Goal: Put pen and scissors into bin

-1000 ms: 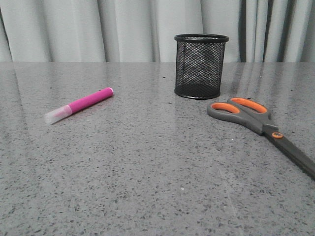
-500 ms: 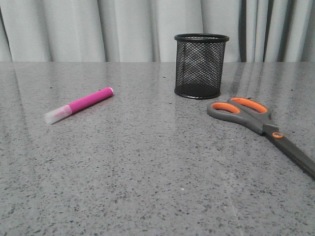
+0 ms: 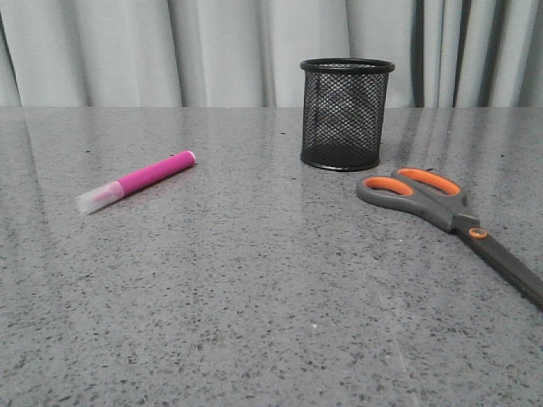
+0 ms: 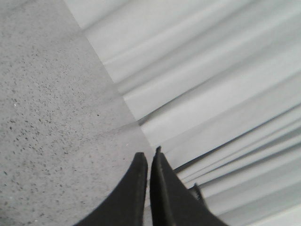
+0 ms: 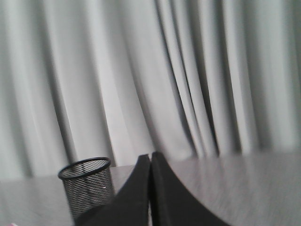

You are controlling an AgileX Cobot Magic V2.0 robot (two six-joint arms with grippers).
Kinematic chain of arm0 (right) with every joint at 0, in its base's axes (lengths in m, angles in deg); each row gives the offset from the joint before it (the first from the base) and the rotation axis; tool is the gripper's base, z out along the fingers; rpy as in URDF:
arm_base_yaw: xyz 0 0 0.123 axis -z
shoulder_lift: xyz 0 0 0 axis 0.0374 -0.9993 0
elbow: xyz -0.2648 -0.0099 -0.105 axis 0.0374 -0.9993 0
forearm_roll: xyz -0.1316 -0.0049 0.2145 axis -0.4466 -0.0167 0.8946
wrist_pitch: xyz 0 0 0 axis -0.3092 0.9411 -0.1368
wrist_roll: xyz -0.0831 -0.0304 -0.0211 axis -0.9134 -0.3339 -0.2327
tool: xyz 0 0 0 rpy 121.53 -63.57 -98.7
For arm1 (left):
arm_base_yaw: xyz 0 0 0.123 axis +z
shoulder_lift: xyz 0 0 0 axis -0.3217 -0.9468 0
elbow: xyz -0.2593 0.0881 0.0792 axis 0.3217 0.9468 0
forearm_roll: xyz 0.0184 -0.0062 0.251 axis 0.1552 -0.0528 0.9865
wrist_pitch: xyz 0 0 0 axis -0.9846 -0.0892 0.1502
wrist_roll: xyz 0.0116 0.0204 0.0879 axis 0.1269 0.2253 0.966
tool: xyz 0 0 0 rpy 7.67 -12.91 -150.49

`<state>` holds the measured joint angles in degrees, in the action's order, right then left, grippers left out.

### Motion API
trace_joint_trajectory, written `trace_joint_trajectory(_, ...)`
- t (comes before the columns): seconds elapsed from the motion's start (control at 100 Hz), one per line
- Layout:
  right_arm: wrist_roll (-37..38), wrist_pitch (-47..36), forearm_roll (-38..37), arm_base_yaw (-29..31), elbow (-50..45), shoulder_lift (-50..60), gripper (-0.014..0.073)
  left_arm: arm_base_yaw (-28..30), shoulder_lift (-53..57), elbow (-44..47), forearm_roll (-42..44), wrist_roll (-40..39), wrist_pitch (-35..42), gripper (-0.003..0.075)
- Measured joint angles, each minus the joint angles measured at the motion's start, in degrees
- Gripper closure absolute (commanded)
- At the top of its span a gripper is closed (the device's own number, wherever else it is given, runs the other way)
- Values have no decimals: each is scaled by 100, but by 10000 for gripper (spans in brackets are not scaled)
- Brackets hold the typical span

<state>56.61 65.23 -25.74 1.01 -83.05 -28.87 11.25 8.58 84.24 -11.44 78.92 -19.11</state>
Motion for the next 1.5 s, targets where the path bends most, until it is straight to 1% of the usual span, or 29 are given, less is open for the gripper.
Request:
trace_joint_trajectory(0.07,208,174,537,0,0,0,666,0,0,0,-322,0,22,740)
trace_joint_trajectory(0.12,333,201,792,0,10,0,666,0,0,0,-478,0,-5,739)
trace_joint_trajectory(0.19,554,401,950,0,136,0,666,0,0,-11,-528,89,-147,738)
trace_joint_trajectory(0.26,668,865,1001,-12,434,0,651,0,0,-89,-391,379,-380,717)
trace_joint_trajectory(0.31,718,1292,1001,-56,699,0,610,0,-11,-235,-153,621,-555,666)
trace_joint_trajectory(0.34,726,1582,948,-108,854,0,574,0,-48,-359,29,779,-654,612)
trace_joint_trajectory(0.36,726,1749,899,-134,970,0,538,0,-101,-469,181,836,-727,587)
trace_joint_trajectory(0.41,726,2083,792,-263,1229,-78,439,0,-324,-766,590,1012,-909,470)
trace_joint_trajectory(0.43,726,2208,792,-300,1338,-140,393,0,-452,-903,782,1046,-998,440)
trace_joint_trajectory(0.45,709,2289,743,-365,1443,-215,336,0,-598,-1048,982,1078,-1093,386)
trace_joint_trajectory(0.46,699,2369,744,-411,1476,-243,336,0,-702,-1096,1049,1101,-1127,374)
trace_joint_trajectory(0.5,673,2613,701,-538,1672,-436,257,0,-996,-1395,1434,1139,-1358,323)
trace_joint_trajectory(0.52,658,2700,699,-624,1767,-546,241,0,-1186,-1551,1616,1150,-1486,314)
trace_joint_trajectory(0.54,659,2828,687,-713,1860,-666,218,0,-1386,-1708,1788,1160,-1617,315)
trace_joint_trajectory(0.57,646,3052,673,-842,1981,-828,207,0,-1660,-1917,2004,1160,-1799,324)
trace_joint_trajectory(0.73,634,3718,644,-1671,2514,-1710,209,0,-3301,-3117,2987,1194,-2824,445)
trace_joint_trajectory(0.78,632,3891,617,-1925,2629,-1932,209,0,-3763,-3469,3272,1194,-3091,453)
trace_joint_trajectory(0.88,622,4291,453,-2217,2803,-2344,209,0,-4632,-4147,3736,1194,-3453,453)
trace_joint_trajectory(0.99,622,4702,204,-2290,2913,-2749,209,-41,-5365,-4887,4159,1101,-3662,453)
trace_joint_trajectory(1.07,622,4814,105,-2290,2913,-2944,209,-204,-5894,-5387,4619,827,-3798,453)
trace_joint_trajectory(1.13,622,4842,92,-2290,2913,-3072,209,-449,-6240,-5779,5132,542,-3933,454)
trace_joint_trajectory(1.25,622,4791,84,-2290,2913,-3230,209,-1057,-6999,-6469,6302,-436,-4236,454)
trace_joint_trajectory(1.31,622,4732,70,-2290,2913,-3282,209,-1316,-7420,-6836,6751,-739,-4445,454)
trace_joint_trajectory(1.36,622,4692,71,-2290,2913,-3292,209,-1521,-7756,-7133,6959,-874,-4708,454)
trace_joint_trajectory(1.5,622,4681,71,-2290,2913,-3292,209,-1828,-8719,-7974,7306,-997,-5431,454)
